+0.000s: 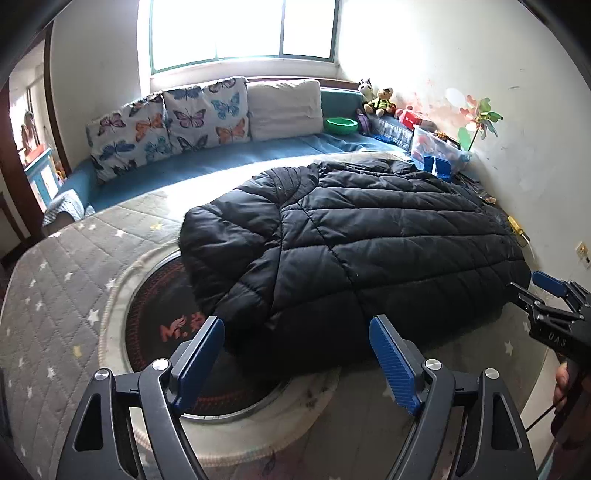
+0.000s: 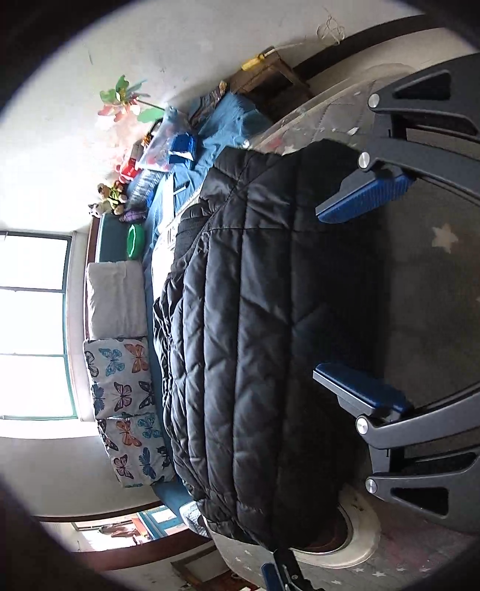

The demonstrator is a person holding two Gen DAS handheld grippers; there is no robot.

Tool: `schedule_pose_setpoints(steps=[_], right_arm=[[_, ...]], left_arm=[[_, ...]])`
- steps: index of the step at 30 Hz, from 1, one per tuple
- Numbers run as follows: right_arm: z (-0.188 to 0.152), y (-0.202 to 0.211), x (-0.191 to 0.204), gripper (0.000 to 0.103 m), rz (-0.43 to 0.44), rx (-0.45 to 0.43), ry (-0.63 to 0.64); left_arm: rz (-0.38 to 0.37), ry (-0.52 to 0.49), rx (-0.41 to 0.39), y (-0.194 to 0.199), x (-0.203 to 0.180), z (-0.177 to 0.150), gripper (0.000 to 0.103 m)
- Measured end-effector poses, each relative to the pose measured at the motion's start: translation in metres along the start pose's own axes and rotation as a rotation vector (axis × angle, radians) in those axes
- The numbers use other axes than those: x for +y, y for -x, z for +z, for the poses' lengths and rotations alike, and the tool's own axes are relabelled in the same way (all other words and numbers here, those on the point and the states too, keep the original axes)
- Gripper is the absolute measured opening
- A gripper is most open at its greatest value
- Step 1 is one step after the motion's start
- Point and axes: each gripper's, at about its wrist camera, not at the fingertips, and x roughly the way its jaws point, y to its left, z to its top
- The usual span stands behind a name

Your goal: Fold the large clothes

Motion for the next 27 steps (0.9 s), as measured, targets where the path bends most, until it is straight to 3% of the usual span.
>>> schedule_pose_setpoints(steps=[6,16,27], right_arm=[[-0.014,0.026,0.019,0.086,-0.023,-0.027,0.008],[-0.036,0.052,0.04,0.086,-0.026,-0.048,0.006],[-0.041,0.068,0.044,0.086,-0.012,-0.075,-0.019]], left_arm=[[0.033,-0.018,-0.031,0.03,-0.005,-0.025,0.087],[0.011,-0.003,-0.045,0.063,-0.008,-0.066,0.087],[0.012,0.0,-0.05,0.081,-0.011,-0.083,0.087]])
